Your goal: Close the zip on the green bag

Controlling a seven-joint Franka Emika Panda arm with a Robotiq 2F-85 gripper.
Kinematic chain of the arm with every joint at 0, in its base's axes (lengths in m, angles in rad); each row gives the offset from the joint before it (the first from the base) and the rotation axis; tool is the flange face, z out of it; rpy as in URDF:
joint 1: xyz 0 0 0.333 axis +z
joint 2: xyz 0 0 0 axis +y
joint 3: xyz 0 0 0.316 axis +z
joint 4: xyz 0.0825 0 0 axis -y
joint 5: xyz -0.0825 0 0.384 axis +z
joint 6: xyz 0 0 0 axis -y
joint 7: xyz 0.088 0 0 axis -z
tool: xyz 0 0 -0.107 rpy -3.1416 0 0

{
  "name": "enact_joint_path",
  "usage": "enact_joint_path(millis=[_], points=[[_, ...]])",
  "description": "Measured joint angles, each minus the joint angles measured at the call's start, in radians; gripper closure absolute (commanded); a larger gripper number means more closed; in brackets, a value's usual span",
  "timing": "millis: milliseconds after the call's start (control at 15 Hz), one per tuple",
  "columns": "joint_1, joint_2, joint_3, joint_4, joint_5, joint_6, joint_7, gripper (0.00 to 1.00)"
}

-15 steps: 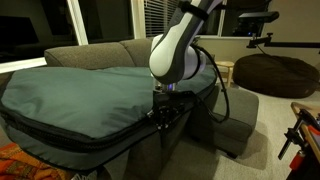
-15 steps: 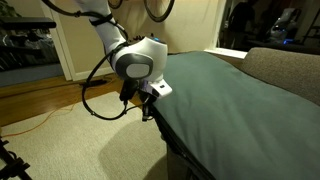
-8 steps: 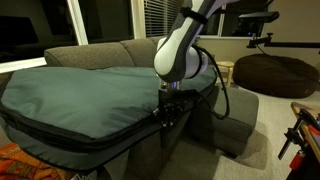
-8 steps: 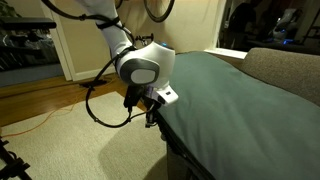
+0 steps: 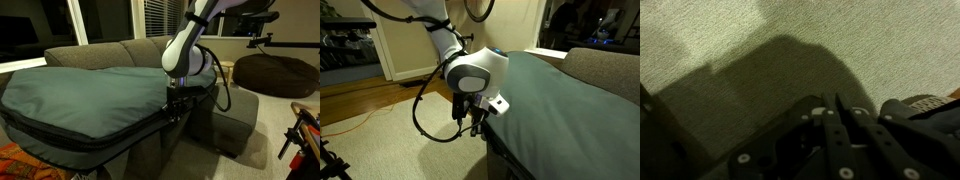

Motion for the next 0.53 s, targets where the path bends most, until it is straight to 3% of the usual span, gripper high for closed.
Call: enact_joint_path(millis=[533], points=[[-0.112,0.025,-0.006,0.000,0.007,-0.020,-0.092,0.97]])
